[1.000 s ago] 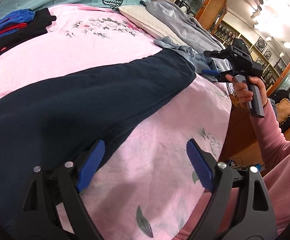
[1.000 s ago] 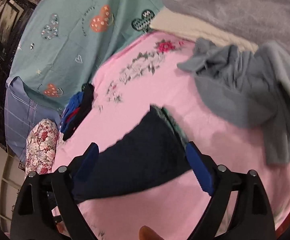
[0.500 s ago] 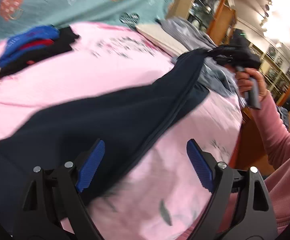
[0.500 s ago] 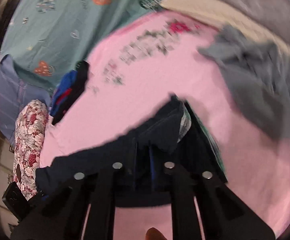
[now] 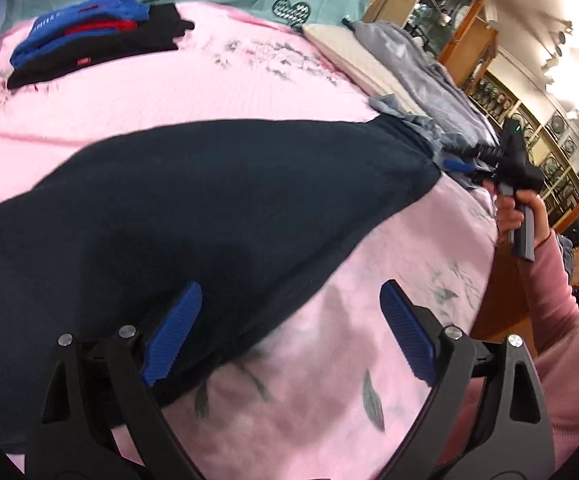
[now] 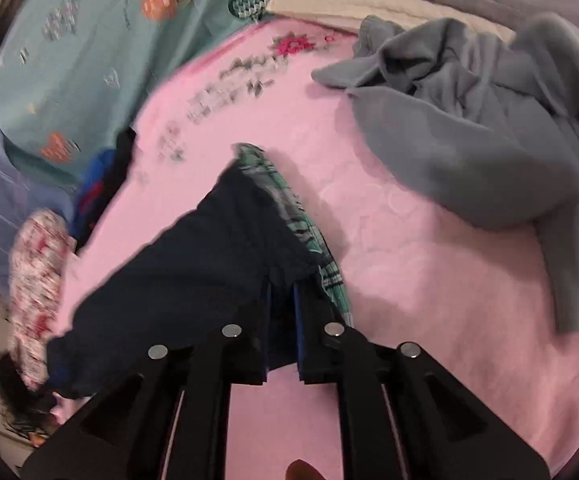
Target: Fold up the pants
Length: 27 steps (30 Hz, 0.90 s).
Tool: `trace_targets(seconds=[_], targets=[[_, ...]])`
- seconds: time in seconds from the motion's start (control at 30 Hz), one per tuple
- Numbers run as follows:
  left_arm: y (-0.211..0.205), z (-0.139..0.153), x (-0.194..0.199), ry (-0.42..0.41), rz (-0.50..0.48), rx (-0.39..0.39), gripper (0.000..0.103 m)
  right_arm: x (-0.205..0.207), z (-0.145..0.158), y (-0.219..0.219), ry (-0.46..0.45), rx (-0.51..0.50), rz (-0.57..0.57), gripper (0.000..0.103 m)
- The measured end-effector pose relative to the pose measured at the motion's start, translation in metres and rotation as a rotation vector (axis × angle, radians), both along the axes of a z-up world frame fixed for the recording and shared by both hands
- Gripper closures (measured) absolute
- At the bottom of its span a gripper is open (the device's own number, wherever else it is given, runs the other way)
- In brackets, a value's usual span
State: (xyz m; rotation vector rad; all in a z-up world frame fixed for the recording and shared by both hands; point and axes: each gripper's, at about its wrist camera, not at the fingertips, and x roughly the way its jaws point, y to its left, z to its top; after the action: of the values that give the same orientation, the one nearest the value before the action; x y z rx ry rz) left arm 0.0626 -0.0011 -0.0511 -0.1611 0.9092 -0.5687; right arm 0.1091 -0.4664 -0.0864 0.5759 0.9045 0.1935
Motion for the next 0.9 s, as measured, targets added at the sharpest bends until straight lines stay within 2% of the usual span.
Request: trace_targets(seconds=[0.07, 0.13, 0.2, 0.23, 0.27, 0.4, 0.47, 0.53, 0.57, 0.6, 0.63, 0.67, 0.73, 0.77, 0.9], targets=[[0.014, 0.012, -0.010, -0.038, 0.027, 0.006, 0.011, -0.016, 0.029, 0.004, -0.058, -0.068, -0.066, 0.045], [0.035, 0.023, -0.022, -0.086, 0.092, 0.059, 0.009, -0.026, 0.055, 0.024, -0.133, -0.145, -0.039, 0.043], [0.054, 0.027, -0.029, -0.108, 0.159, 0.105, 0.008, -0.034, 0.076, 0.062, -0.231, -0.182, 0.092, 0.032], [0.069, 0.027, -0.034, -0.105, 0.208, 0.124, 0.008, -0.036, 0.083, 0.090, -0.277, -0.192, 0.184, 0.012], [0.079, 0.027, -0.036, -0.098, 0.241, 0.131, 0.008, -0.037, 0.086, 0.113, -0.301, -0.205, 0.256, 0.001], [0.121, 0.026, -0.051, -0.084, 0.401, 0.168, 0.008, -0.039, 0.078, 0.228, -0.336, -0.399, 0.592, 0.001], [0.140, 0.031, -0.064, -0.100, 0.454, 0.177, 0.008, -0.053, 0.068, 0.282, -0.431, -0.478, 0.805, 0.001], [0.157, 0.037, -0.078, -0.121, 0.508, 0.180, 0.008, -0.066, 0.061, 0.321, -0.498, -0.553, 0.948, 0.001], [0.165, 0.038, -0.079, -0.121, 0.531, 0.180, 0.008, -0.074, 0.057, 0.341, -0.527, -0.568, 1.037, 0.005], [0.174, 0.038, -0.085, -0.118, 0.554, 0.178, 0.008, -0.079, 0.054, 0.356, -0.533, -0.553, 1.114, 0.011], [0.187, 0.038, -0.089, -0.111, 0.584, 0.172, 0.008, -0.081, 0.052, 0.367, -0.524, -0.533, 1.172, 0.024], [0.195, 0.038, -0.091, -0.106, 0.605, 0.167, 0.008, -0.080, 0.049, 0.382, -0.502, -0.513, 1.227, 0.032], [0.215, 0.034, -0.092, -0.089, 0.649, 0.139, 0.008, -0.078, 0.044, 0.409, -0.482, -0.499, 1.293, 0.040], [0.221, 0.033, -0.091, -0.082, 0.657, 0.119, 0.008, -0.078, 0.042, 0.420, -0.480, -0.497, 1.320, 0.043], [0.250, 0.024, -0.083, -0.044, 0.630, 0.006, 0.008, -0.082, 0.044, 0.457, -0.502, -0.487, 1.405, 0.043]])
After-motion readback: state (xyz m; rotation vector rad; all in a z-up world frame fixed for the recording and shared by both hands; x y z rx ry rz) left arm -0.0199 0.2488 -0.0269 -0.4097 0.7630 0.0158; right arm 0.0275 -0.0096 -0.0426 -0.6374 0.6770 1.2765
